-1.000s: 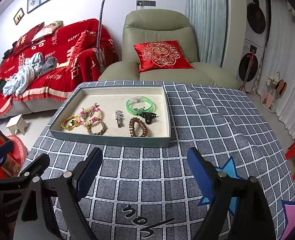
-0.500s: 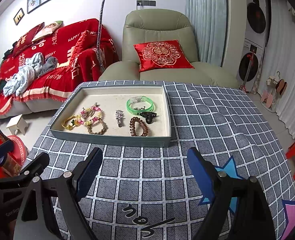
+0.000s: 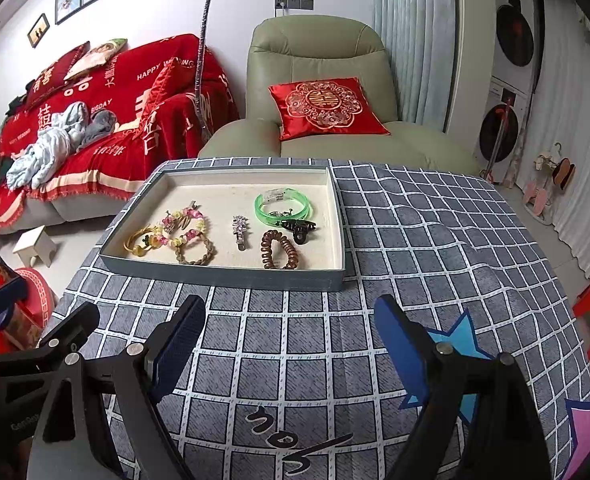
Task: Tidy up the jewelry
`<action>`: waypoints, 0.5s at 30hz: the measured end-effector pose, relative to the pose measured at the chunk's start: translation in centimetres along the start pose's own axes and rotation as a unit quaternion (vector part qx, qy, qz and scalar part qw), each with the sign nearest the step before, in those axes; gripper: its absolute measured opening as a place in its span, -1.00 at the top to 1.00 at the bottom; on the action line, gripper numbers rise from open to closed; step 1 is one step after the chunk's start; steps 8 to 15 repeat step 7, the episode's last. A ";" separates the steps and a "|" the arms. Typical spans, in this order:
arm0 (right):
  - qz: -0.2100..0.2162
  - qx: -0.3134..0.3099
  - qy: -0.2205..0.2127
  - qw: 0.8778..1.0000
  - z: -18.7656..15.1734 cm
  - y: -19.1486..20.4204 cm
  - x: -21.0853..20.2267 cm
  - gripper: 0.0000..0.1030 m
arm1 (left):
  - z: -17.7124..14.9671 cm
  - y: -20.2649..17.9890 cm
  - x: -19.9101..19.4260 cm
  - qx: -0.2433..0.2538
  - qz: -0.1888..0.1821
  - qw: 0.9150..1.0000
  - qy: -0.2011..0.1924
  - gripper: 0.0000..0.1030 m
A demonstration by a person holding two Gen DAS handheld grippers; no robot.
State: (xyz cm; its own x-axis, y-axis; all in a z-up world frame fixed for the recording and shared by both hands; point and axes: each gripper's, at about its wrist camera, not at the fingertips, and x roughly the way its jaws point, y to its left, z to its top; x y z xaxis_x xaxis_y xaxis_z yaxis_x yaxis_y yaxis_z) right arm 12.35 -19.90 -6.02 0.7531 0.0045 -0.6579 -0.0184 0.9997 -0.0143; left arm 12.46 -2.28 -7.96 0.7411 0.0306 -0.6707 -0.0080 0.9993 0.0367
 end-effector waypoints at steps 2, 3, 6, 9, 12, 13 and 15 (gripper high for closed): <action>0.000 0.000 0.000 1.000 0.0 0.0 0.0 -0.72 | 0.0 0.1 0.0 -0.001 0.000 1.000 -0.001 -1.00; 0.000 0.000 0.001 1.000 -0.1 0.0 0.1 -0.72 | -0.1 0.1 0.0 0.000 0.000 1.000 -0.002 -1.00; 0.000 0.000 0.001 1.000 -0.1 0.0 0.2 -0.72 | -0.1 -0.1 0.0 0.007 0.000 1.000 -0.005 -1.00; 0.000 0.000 0.001 1.000 -0.1 0.0 0.2 -0.72 | -0.1 -0.1 0.0 0.008 0.000 1.000 -0.005 -1.00; 0.000 0.000 0.001 1.000 -0.1 0.0 0.2 -0.72 | -0.1 -0.1 0.0 0.008 0.000 1.000 -0.005 -1.00; 0.000 0.000 0.001 1.000 -0.1 0.0 0.2 -0.72 | -0.1 -0.1 0.0 0.008 0.000 1.000 -0.005 -1.00; 0.000 0.000 0.001 1.000 -0.1 0.0 0.2 -0.72 | -0.1 -0.1 0.0 0.008 0.000 1.000 -0.005 -1.00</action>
